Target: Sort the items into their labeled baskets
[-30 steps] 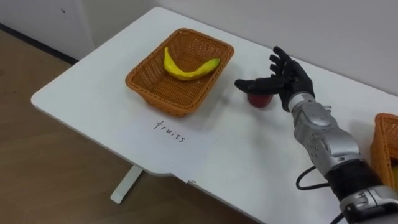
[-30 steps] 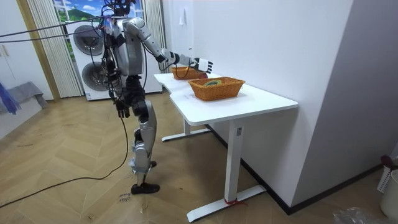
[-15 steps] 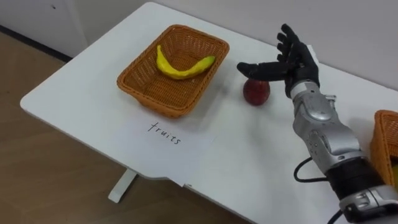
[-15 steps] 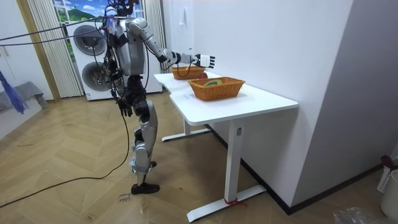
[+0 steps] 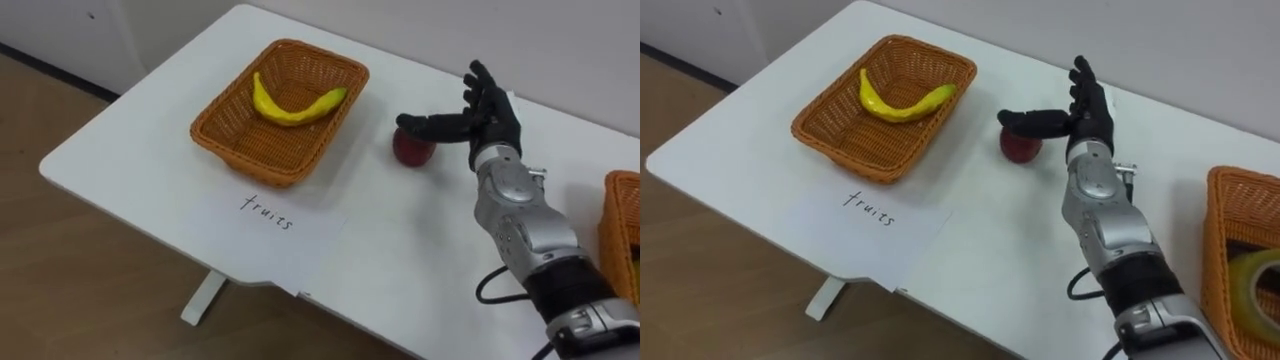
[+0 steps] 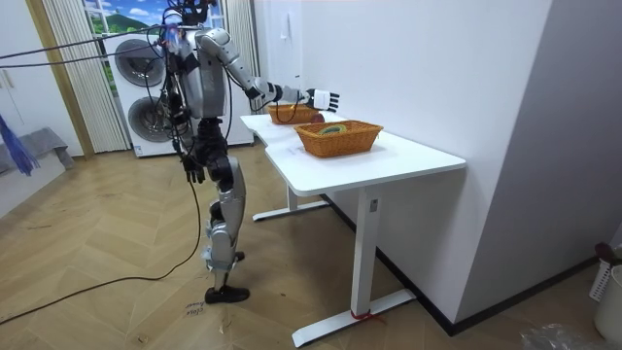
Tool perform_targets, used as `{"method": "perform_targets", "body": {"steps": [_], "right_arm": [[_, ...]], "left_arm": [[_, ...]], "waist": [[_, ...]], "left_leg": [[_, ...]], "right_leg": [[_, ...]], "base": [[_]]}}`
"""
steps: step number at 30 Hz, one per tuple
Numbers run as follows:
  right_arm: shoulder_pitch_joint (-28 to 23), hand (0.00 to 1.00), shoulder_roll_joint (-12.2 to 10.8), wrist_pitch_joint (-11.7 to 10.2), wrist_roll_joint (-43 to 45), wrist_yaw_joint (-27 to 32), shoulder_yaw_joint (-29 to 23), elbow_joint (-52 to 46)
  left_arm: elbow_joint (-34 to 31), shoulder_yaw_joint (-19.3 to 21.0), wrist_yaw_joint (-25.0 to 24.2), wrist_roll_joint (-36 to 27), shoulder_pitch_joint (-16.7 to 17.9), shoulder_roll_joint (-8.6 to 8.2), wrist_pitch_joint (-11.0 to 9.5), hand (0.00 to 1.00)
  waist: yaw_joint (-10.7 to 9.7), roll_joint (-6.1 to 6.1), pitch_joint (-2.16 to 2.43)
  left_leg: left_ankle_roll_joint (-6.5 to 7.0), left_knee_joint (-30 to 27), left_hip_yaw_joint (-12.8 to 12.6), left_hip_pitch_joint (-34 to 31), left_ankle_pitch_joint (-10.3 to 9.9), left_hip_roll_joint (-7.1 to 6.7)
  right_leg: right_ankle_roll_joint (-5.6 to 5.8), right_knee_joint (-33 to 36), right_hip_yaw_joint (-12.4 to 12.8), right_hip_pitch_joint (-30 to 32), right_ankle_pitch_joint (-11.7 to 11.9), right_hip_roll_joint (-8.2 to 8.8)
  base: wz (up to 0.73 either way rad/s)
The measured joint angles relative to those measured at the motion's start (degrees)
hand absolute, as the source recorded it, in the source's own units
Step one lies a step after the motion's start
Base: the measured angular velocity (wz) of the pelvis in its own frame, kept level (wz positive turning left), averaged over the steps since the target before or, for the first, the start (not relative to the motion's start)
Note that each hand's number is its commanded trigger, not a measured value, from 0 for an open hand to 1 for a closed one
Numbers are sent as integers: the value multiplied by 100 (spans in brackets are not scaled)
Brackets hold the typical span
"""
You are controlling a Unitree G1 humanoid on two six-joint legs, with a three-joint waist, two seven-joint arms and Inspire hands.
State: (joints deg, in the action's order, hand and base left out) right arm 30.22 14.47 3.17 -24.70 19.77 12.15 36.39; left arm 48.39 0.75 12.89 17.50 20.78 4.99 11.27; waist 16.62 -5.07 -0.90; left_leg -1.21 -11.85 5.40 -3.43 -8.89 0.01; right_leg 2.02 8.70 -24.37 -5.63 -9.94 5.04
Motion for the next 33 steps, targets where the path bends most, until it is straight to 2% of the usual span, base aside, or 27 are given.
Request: {"method": "perform_targets", "body": {"steps": [5, 9, 10, 12, 14, 19, 27, 33], "right_arm": [[171, 0, 4, -4, 6, 23, -57, 541], [336, 0, 16, -16, 5, 82, -105, 852], [438, 0, 19, -16, 5, 77, -109, 972], [581, 0, 20, -17, 5, 77, -110, 1077], [703, 0, 20, -56, 6, 75, -107, 1137], [818, 0, 36, -237, 6, 81, -102, 1242], [924, 0, 171, -412, 60, -10, -96, 1263], [923, 0, 222, -421, 128, -119, -96, 1265]], "left_arm": [[4, 5, -11, 5, -102, 38, -82, 0], [11, -11, -93, -113, -164, 66, -169, 0], [49, -11, -115, -114, -225, 89, -195, 0], [135, -12, -119, -115, -321, 127, -226, 0], [248, -29, -121, -137, -414, 166, -263, 0], [316, -118, -113, -182, -554, 274, -315, 0], [341, -355, 151, -226, -725, 270, -326, 0], [429, -428, 199, -226, -734, 262, -315, 0]], "waist": [[34, -65, 20], [59, -123, -15], [83, -159, -47], [90, -205, -73], [94, -233, -81], [92, -215, -91], [60, -180, -110], [63, -135, -117]], "left_leg": [[-9, -24, 106, -207, 78, -24], [19, -17, 110, -396, 161, -73], [22, -3, 111, -448, 177, -76], [24, 4, 120, -540, 202, -78], [24, -3, 116, -614, 208, -78], [20, 9, 103, -733, 215, -75], [25, -10, 87, -910, 219, -76], [25, -39, 83, -923, 219, -75]], "right_leg": [[0, 17, -204, 182, 0, 21], [0, 35, -253, 344, 0, 73], [0, 56, -251, 414, 0, 80], [0, 105, -247, 524, 0, 89], [-1, 104, -249, 601, 3, 87], [-3, 104, -253, 727, 6, 85], [-3, 103, -258, 886, 6, 89], [-3, 108, -246, 889, 6, 89]], "base": [[14], [11], [0], [0], [0], [0], [0], [0]]}}
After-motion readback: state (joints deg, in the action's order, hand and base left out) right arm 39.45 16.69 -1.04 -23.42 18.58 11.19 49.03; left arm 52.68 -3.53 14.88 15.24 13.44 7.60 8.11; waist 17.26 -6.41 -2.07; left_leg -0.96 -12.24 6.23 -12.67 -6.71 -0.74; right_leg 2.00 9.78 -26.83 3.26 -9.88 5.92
